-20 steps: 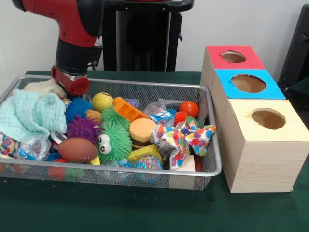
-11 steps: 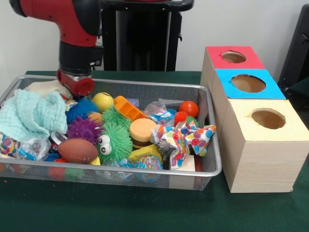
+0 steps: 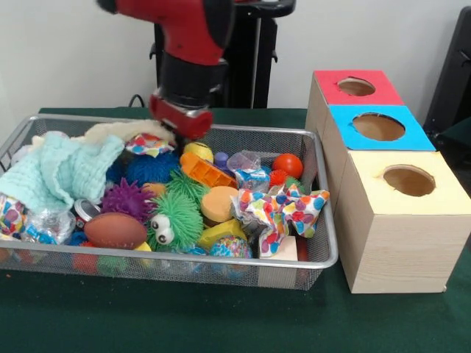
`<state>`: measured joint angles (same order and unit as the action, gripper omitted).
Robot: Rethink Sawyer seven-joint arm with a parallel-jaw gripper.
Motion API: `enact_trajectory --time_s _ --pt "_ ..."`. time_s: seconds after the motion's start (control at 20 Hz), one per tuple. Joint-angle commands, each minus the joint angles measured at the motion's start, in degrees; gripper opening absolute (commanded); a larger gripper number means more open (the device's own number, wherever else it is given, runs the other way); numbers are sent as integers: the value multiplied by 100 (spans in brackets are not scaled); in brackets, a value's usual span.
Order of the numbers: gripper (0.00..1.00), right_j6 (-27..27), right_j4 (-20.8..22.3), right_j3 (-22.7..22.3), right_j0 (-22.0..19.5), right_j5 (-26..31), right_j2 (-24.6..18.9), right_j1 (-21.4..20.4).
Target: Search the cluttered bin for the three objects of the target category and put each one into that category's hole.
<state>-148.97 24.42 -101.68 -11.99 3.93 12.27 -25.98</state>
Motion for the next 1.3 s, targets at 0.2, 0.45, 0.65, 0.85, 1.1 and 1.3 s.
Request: enact_trajectory --time_s 0.2,0.45,0.65,0.85,1.1,1.3 --pt "0 -723 -977 114 328 751 -701 87" --pt "0 -839 -1326 98 141 161 -1175 399" --pt "0 -620 -1255 263 330 188 -917 401" --pt "0 -622 -1217 393 538 147 -486 620" --pt "100 -346 -1064 466 357 390 -352 727" --pt "100 -125 -924 506 69 363 -520 723"
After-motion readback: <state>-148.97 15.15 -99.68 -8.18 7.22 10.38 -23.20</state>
